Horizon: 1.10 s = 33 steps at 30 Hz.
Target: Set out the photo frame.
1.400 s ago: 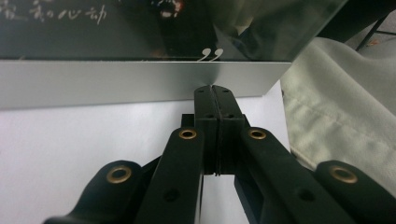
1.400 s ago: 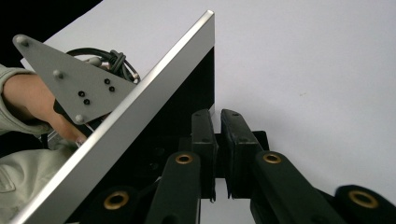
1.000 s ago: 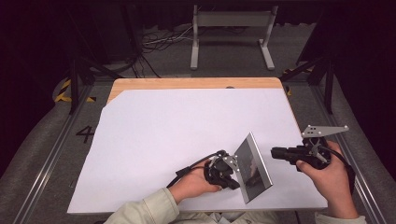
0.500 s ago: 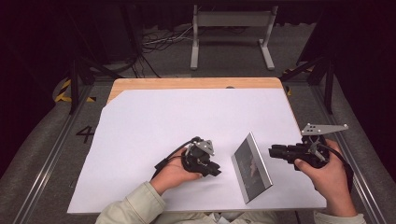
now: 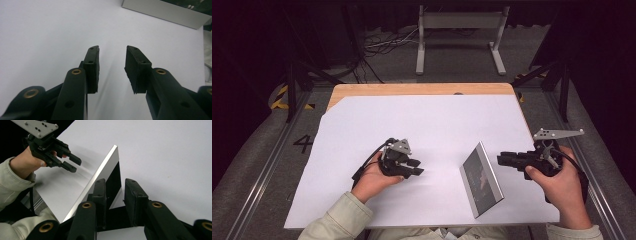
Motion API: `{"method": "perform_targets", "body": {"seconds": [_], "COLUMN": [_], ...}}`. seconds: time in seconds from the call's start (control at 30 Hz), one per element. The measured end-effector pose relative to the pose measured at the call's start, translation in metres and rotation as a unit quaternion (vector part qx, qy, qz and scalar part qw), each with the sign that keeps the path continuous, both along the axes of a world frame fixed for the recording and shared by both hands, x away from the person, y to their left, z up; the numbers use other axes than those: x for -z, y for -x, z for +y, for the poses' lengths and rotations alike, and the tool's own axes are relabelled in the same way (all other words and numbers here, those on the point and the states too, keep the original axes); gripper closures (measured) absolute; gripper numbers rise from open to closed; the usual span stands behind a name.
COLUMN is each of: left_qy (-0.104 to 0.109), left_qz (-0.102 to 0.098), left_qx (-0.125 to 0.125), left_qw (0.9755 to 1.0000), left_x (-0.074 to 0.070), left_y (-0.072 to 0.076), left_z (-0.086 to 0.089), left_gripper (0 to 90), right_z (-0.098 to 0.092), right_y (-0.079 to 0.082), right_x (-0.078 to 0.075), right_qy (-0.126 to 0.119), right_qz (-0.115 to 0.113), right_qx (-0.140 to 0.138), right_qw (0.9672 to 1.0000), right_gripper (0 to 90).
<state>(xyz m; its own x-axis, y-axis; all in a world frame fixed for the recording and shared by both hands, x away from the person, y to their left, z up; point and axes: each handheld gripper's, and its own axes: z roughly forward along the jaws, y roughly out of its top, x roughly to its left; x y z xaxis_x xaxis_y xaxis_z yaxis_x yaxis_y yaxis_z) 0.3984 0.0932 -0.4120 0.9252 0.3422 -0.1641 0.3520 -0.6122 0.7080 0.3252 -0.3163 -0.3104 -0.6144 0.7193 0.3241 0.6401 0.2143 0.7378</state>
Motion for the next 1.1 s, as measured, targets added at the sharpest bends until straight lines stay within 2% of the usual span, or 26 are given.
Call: {"method": "perform_targets", "body": {"seconds": [0.13,0.27,0.37,0.53,0.73,1.1], "left_qy": [0.008,0.012,0.019,0.015,0.014,0.016], "left_qz": [-0.007,-0.008,-0.006,-0.007,0.0,-0.002], "left_qx": [-0.018,-0.028,-0.033,-0.029,-0.037,-0.04], "left_qw": [0.9998,0.9995,0.9993,0.9994,0.9992,0.9991], "left_x": [-0.001,0.001,0.001,0.0,0.003,0.003], "left_y": [-0.001,-0.001,-0.002,-0.002,-0.003,-0.004], "left_z": [0.015,0.024,0.026,0.026,0.026,0.028], "left_gripper": [64.4,64.5,64.5,64.5,64.5,64.4], "right_z": [0.004,0.008,0.01,0.016,0.024,0.03], "right_y": [-0.001,-0.002,-0.001,-0.001,0.0,-0.001], "right_x": [-0.007,-0.015,-0.018,-0.018,-0.017,-0.016], "right_qy": [0.001,-0.018,-0.021,-0.031,-0.021,0.002], "right_qz": [0.0,0.024,0.039,0.071,0.103,0.111], "right_qx": [0.001,0.012,0.024,0.034,0.045,0.057], "right_qw": [1.0,0.9995,0.9987,0.9964,0.9934,0.9922], "right_gripper": [71.3,65.1,63.1,61.1,59.2,57.0]}}
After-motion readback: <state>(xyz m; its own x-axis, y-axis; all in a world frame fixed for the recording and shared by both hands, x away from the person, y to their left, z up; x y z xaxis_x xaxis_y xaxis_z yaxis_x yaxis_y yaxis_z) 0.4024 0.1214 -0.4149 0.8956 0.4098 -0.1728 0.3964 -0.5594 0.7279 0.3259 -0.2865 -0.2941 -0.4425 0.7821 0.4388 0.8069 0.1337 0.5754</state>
